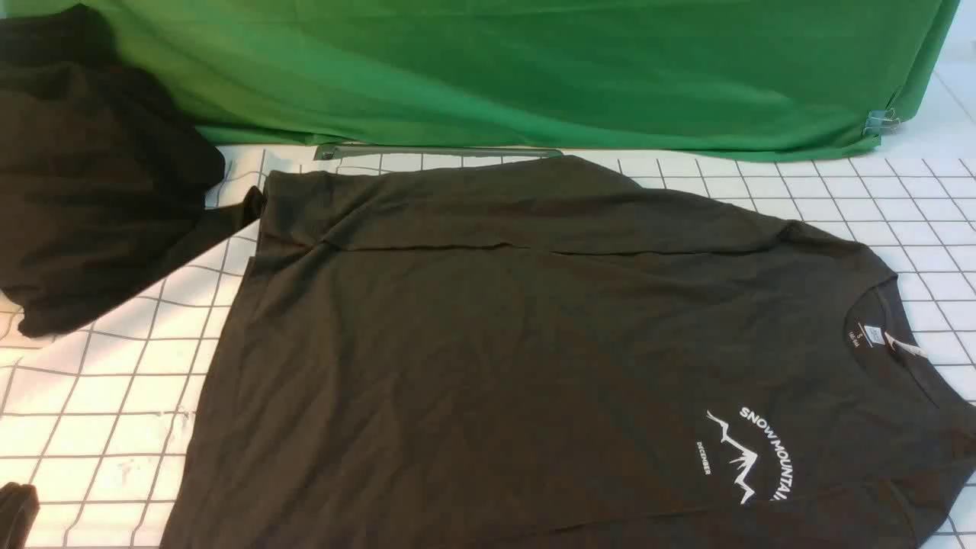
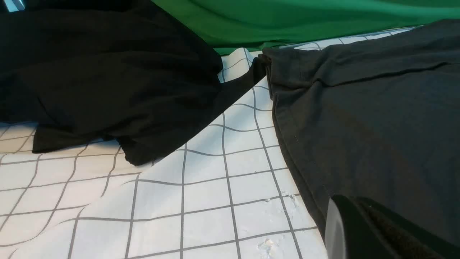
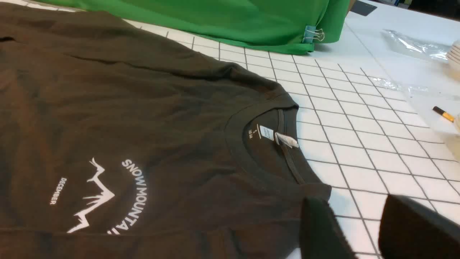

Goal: Fold a long-sleeved shirt over a white checkered tablecloth.
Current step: 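Grasp the left edge of the dark T-shirt lying flat on the table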

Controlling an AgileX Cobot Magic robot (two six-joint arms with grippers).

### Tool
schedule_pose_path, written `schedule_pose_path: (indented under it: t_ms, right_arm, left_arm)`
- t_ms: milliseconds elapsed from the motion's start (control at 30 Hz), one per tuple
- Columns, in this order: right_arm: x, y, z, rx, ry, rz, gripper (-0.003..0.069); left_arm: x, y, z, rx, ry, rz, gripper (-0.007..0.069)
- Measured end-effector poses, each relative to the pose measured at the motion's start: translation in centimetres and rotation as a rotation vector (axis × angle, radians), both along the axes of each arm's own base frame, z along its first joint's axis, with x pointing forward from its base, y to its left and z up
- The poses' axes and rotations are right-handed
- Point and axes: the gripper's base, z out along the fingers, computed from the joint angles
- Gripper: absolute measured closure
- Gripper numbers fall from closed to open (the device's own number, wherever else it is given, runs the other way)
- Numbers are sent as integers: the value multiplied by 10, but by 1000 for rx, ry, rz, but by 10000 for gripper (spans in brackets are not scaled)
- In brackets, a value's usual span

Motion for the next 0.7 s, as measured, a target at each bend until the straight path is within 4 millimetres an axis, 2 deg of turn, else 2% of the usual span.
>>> schedule_pose_path:
  t_ms: [700]
  right_arm:
    - [0, 0, 0, 0, -1, 0, 417]
  left_arm:
    - [0, 0, 2, -20, -23, -1, 622]
